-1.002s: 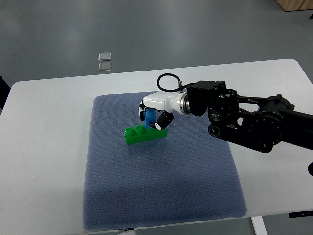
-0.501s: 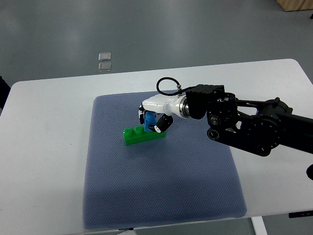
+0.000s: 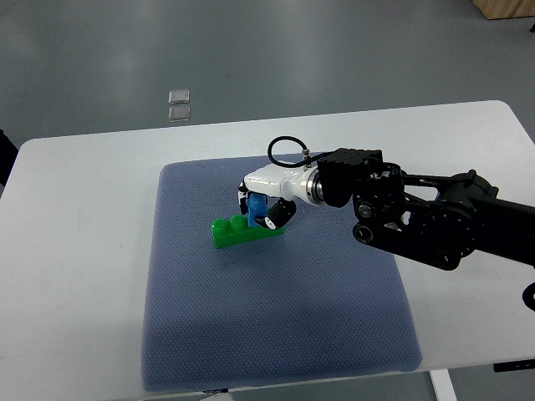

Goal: Stack blue block on green block with right hand
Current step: 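Lower the blue block onto the green block's studs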

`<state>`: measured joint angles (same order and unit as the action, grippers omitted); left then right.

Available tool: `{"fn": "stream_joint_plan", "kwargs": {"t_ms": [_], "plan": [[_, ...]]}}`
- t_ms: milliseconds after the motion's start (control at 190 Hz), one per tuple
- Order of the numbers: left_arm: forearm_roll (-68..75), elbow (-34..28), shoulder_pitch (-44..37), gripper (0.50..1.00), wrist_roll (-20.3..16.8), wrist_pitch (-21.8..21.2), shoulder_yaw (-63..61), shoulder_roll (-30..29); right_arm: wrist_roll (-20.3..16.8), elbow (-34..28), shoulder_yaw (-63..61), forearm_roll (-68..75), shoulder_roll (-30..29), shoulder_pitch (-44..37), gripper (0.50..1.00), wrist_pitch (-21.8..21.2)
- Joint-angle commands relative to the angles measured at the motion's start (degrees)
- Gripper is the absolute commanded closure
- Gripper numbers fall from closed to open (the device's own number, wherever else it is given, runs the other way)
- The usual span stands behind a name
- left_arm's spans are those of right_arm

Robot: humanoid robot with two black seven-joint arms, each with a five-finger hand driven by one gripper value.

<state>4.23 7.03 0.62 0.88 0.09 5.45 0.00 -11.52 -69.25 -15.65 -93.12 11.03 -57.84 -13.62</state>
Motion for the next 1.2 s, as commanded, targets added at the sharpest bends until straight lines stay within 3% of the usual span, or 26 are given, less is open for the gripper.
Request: {"fn": "stream_joint_plan", "kwargs": {"t_ms": [0, 1192], "plan": [[0.0, 0.0, 0.0, 0.500, 0.0, 0.0, 0.0, 0.0, 0.0, 0.1, 0.0, -0.3, -0.7, 0.2, 0.938, 0.1], [0.0, 0.0, 0.0, 0.500, 0.0, 0.0, 0.0, 0.0, 0.4, 2.1, 0.0, -1.6, -2.9, 2.5, 0.938, 0.8]]}}
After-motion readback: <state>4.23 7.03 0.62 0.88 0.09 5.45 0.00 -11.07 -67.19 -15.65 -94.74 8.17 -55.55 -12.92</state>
